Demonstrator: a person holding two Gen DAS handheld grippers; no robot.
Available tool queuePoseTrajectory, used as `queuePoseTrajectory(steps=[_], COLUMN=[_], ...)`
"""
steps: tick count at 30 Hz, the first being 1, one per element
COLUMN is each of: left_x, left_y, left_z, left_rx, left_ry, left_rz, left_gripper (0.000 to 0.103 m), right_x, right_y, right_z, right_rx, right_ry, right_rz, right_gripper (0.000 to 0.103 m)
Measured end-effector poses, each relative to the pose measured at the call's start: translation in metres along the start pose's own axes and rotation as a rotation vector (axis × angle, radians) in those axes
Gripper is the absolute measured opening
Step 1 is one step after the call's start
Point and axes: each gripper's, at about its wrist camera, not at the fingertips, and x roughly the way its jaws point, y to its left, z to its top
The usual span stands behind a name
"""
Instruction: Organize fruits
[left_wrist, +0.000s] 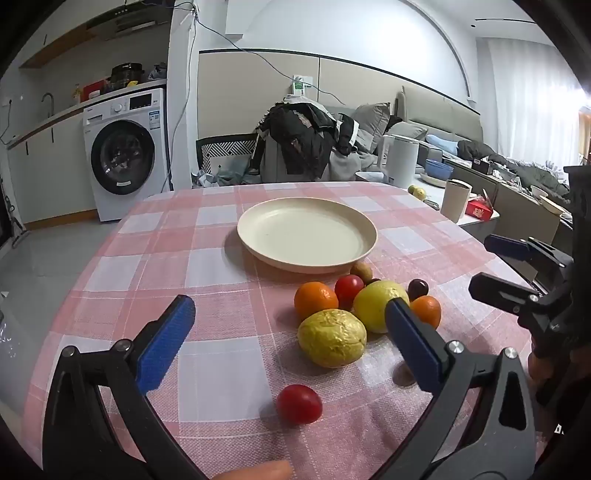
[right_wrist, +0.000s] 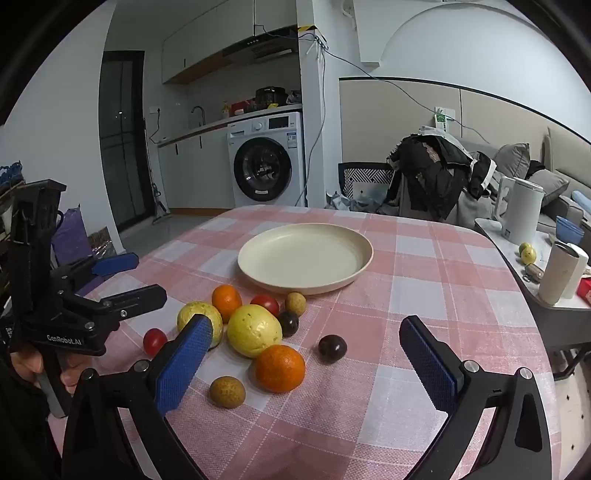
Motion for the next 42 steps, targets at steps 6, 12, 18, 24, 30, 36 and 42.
queuePoseTrajectory(steps=[6,12,18,24,30,36,42], left_x=[-0.001,-0.011,0.0,-0.001,-0.003,0.003,0.003], left_y=[0.0,0.0,0.005,0.006,0.007,0.007,0.008], left_z=[0.0,0.0,-0.001,-0.002,-0.003,0.0,0.0], left_rx=[0.004,0.001,-0.005,-0.006,0.001,-0.004,-0.003], left_ry=[0.01,0.014,0.022,0.022,0.019,0.022,0.022], left_rz=[-0.003,-0.004,-0.013,-0.01,-0.008,-0.014,-0.014], left_gripper=[0.102,0.102,0.102,0.102,0.102,0.102,0.102], right_x=[-0.003,0.001,-0.001,-0.002,-0.001,-0.001,-0.001], right_y=[-0.005,0.001,0.004,0.003,0.004,0.004,0.004], right_z=[-0.001,0.0,0.0,0.0,0.001,0.002,0.001], right_rx=[-0.01,-0.028,-0.038,-0.037,-0.041,-0.04,-0.041], right_ry=[0.026,0.031,0.017,0.018,0.018,0.02,0.018], right_rz=[-0.018,-0.003,-0.007,-0.003,-0.002,-0.003,-0.003], right_gripper=[0.103,0.103,0.103,0.103,0.103,0.103,0.103])
